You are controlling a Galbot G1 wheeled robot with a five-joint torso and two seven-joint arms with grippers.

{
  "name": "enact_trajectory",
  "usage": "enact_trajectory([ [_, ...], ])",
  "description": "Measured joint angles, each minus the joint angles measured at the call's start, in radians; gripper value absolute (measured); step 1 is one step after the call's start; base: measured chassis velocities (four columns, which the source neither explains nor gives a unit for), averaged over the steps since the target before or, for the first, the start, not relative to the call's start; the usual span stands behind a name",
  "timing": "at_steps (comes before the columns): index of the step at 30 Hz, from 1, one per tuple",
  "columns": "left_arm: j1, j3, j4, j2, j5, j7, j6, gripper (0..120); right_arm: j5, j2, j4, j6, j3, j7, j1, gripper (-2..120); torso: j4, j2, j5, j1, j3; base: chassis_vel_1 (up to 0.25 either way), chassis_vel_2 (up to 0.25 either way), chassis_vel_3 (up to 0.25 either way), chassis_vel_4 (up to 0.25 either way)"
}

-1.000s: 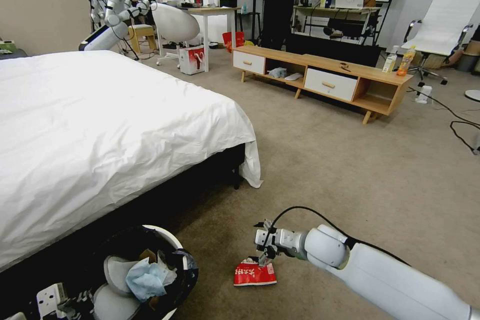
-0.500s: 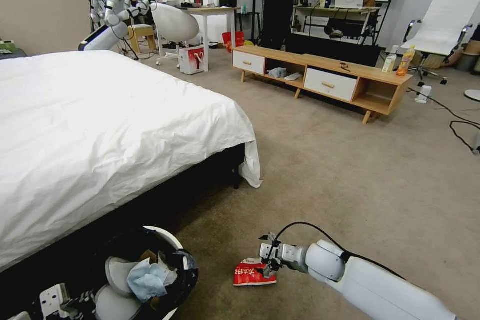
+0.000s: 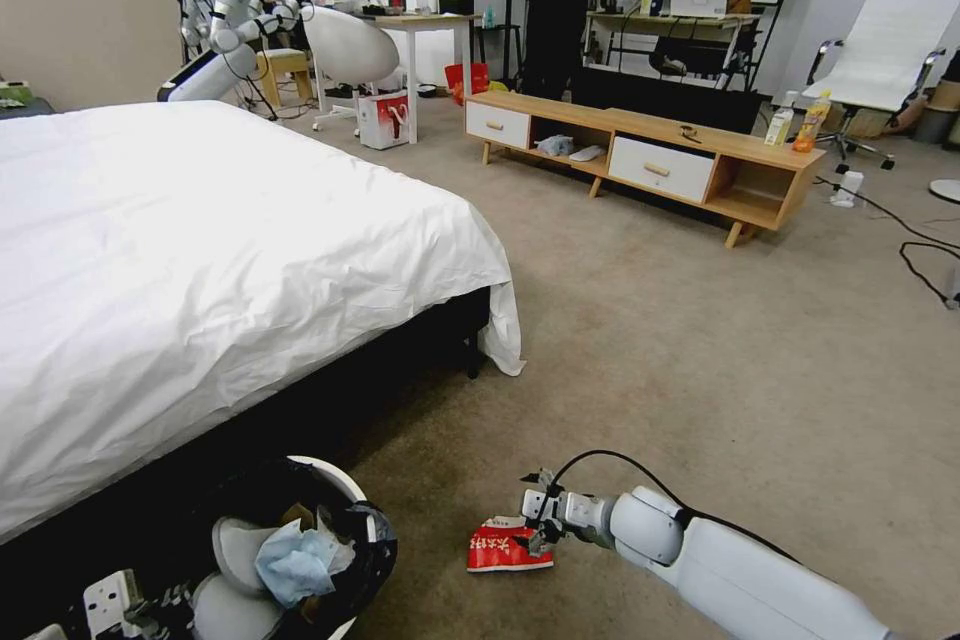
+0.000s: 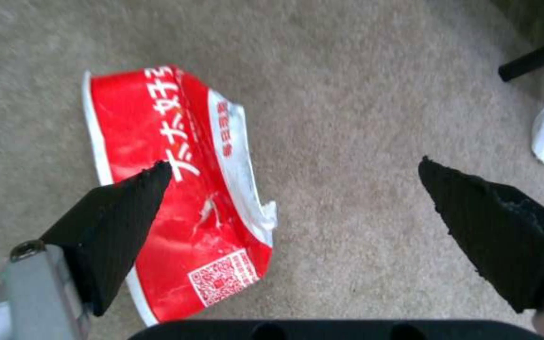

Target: Pick up the trash bin and place the garbage on the floor into it.

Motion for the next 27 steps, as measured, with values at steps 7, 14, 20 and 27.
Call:
enact_trajectory([
  [7, 0.001, 0.000, -0.003, -0.004, 0.002, 0.001, -0.001, 1, -0.003, 0.029, -0.068, 0.032, -0.008, 0.014, 0.004, 100, -0.0001, 0.000, -0.0001, 0.000, 0.000, 0.000, 0.000, 0.000, 0.000],
  [14, 0.001, 0.000, 0.001, -0.009, 0.007, 0.001, -0.003, 1, -0.007, 0.081, -0.151, 0.070, -0.017, 0.026, 0.008, 100, 0.0000, 0.000, -0.0001, 0.000, 0.000, 0.000, 0.000, 0.000, 0.000],
  [20, 0.001, 0.001, 0.003, -0.012, 0.011, 0.002, -0.005, 1, -0.012, 0.117, -0.202, 0.095, -0.018, 0.028, 0.015, 100, 0.0000, 0.000, -0.0002, 0.000, 0.000, 0.000, 0.000, 0.000, 0.000],
  [27, 0.003, 0.001, 0.005, -0.013, 0.014, 0.002, -0.006, 1, -0.019, 0.184, -0.275, 0.139, -0.021, 0.031, 0.019, 100, 0.0000, 0.000, -0.0002, 0.000, 0.000, 0.000, 0.000, 0.000, 0.000],
])
